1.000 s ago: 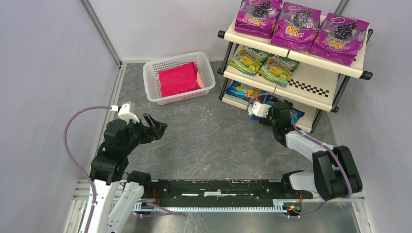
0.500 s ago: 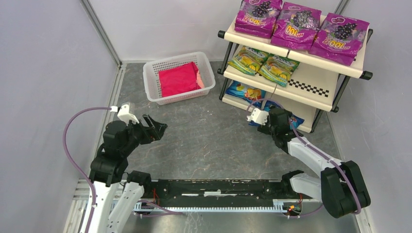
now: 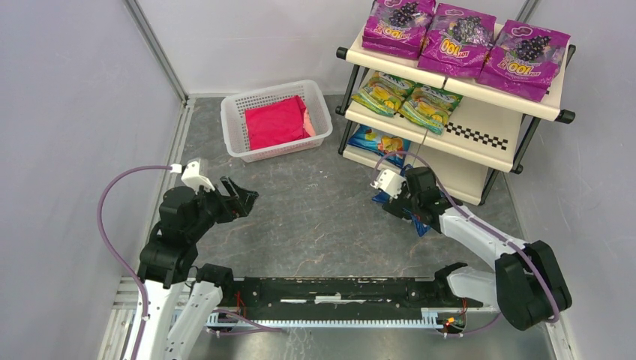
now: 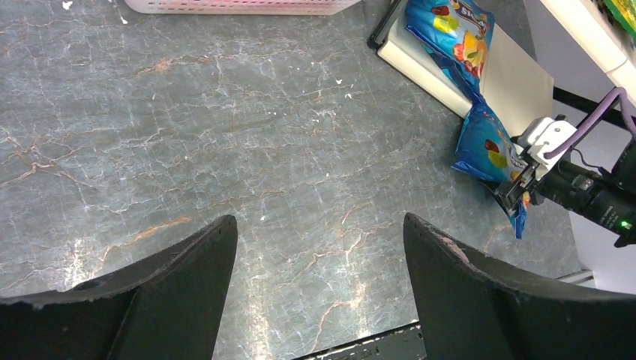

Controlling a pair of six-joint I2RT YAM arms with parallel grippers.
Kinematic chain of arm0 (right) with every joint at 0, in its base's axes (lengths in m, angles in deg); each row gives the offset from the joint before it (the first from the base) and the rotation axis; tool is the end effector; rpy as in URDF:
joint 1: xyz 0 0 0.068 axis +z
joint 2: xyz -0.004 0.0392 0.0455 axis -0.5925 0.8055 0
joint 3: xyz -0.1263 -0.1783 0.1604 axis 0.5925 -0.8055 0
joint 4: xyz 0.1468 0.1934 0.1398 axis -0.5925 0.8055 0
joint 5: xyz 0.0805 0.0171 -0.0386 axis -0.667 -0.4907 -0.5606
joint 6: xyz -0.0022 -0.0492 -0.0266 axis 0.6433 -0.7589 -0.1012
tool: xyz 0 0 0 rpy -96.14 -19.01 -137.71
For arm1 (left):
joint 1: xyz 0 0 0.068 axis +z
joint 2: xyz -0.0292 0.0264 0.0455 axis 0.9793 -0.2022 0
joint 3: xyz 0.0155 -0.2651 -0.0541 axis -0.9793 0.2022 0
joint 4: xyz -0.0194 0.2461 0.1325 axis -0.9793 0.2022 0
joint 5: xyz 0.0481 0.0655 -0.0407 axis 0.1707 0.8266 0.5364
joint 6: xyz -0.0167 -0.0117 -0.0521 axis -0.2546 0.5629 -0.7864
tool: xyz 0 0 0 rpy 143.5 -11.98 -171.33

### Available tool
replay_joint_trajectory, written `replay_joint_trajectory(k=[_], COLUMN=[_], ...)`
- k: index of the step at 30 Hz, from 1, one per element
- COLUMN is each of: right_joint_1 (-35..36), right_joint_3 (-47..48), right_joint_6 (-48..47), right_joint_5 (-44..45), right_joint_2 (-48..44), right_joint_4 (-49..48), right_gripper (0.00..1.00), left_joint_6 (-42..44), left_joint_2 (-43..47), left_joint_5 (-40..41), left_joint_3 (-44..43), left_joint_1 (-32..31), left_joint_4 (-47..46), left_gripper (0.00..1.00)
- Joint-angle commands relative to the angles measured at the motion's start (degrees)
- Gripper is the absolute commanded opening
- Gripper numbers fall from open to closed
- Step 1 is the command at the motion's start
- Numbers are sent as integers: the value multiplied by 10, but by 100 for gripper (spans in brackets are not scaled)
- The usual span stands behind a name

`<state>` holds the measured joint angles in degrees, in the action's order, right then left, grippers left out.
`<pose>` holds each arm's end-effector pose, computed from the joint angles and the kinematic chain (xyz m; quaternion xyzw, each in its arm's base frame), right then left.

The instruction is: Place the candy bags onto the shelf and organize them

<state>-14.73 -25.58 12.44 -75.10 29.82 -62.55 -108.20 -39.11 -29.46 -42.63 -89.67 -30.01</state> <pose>0.2261 0.0839 0.1591 -0.4642 0.8105 -0.1225 0.3355 0.1144 -0.0285 0.3345 -0.0852 0.8333 -0.2403 0.4906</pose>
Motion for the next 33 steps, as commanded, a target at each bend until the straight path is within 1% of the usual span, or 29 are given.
replay_joint_trajectory(k=[1,4,7,9,11,17,20,23,28,31,33], right_joint_1=[17,35,61,65,65,75,90,105,122,128,128], right_joint_3=[28,21,28,34,25,-3,-6,-1,-3,-9,-12], right_joint_6=[114,168,195,201,195,186,169,150,137,139,136], right_joint_5=[-41,-43,40,107,136,145,173,183,167,214,242], right_joint_2=[-36,-55,-48,-42,-45,-45,-19,8,42,65,75], right_joint_4=[-23,-22,16,41,46,36,40,44,44,34,23], right_gripper=[98,98,98,93,91,90,90,90,91,92,88], left_joint_6=[26,27,26,27,27,26,27,27,27,26,27], left_joint_2=[-1,-3,-4,-4,-4,-8,-10,-12,-15,-17,-19], left_joint_5=[-14,-15,-16,-15,-15,-18,-18,-18,-17,-17,-17], left_joint_3=[1,1,1,2,2,2,2,2,2,3,3], left_joint_1=[0,0,0,0,0,0,0,0,0,0,0], left_joint_4=[-28,-28,-27,-27,-27,-28,-27,-27,-27,-28,-28], left_gripper=[87,87,87,87,87,87,87,87,87,87,87])
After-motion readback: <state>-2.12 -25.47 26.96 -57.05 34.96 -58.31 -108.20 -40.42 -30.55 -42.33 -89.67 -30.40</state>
